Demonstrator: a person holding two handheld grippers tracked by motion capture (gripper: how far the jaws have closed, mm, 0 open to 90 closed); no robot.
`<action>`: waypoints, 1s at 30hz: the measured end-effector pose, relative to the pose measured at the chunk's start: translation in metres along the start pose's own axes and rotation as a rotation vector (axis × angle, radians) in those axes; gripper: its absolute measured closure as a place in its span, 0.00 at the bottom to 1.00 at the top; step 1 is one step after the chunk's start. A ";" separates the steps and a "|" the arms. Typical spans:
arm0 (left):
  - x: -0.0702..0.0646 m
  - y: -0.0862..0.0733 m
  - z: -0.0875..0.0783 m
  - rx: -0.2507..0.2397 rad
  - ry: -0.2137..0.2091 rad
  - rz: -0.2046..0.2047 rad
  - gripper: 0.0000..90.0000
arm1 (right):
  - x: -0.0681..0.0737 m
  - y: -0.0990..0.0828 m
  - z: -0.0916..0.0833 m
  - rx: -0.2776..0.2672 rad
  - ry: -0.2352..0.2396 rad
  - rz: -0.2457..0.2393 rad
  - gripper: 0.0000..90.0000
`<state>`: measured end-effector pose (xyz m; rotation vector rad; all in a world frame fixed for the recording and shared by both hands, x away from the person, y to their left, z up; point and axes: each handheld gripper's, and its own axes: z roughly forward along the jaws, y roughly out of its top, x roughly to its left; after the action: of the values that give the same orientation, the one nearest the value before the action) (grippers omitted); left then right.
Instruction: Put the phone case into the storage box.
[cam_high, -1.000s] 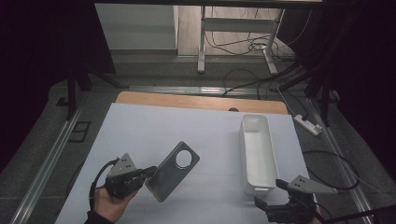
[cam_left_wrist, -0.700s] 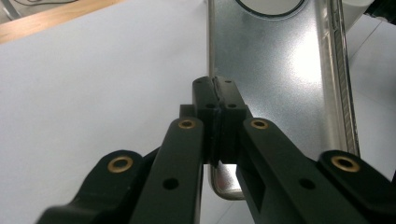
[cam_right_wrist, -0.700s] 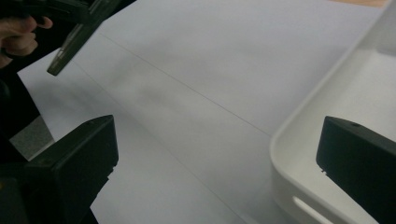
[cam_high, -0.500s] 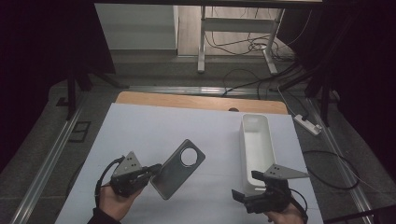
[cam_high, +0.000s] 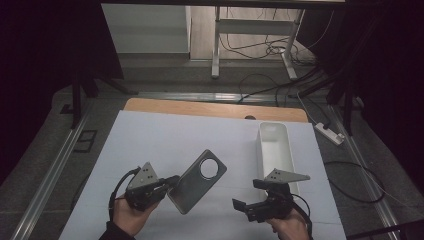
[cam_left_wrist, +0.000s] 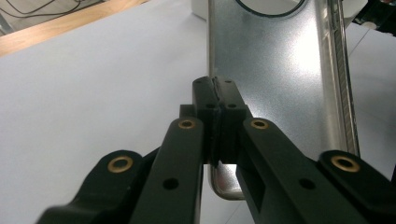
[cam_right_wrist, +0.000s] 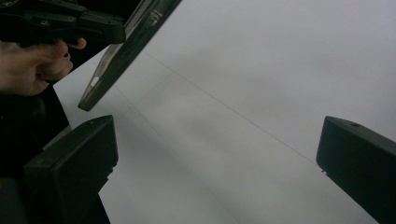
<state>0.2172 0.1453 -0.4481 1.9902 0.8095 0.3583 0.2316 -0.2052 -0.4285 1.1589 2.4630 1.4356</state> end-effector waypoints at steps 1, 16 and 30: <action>-0.001 0.001 0.002 -0.001 -0.003 0.001 0.99 | 0.001 0.001 0.002 0.002 0.002 0.004 0.00; -0.012 0.008 0.018 -0.005 -0.020 0.012 0.99 | 0.018 0.015 0.030 0.027 0.036 0.010 0.00; -0.017 0.013 0.027 -0.021 -0.028 0.007 0.99 | 0.022 0.024 0.054 0.038 0.074 0.062 0.00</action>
<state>0.2245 0.1115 -0.4507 1.9746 0.7782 0.3409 0.2514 -0.1462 -0.4340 1.2211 2.5362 1.4798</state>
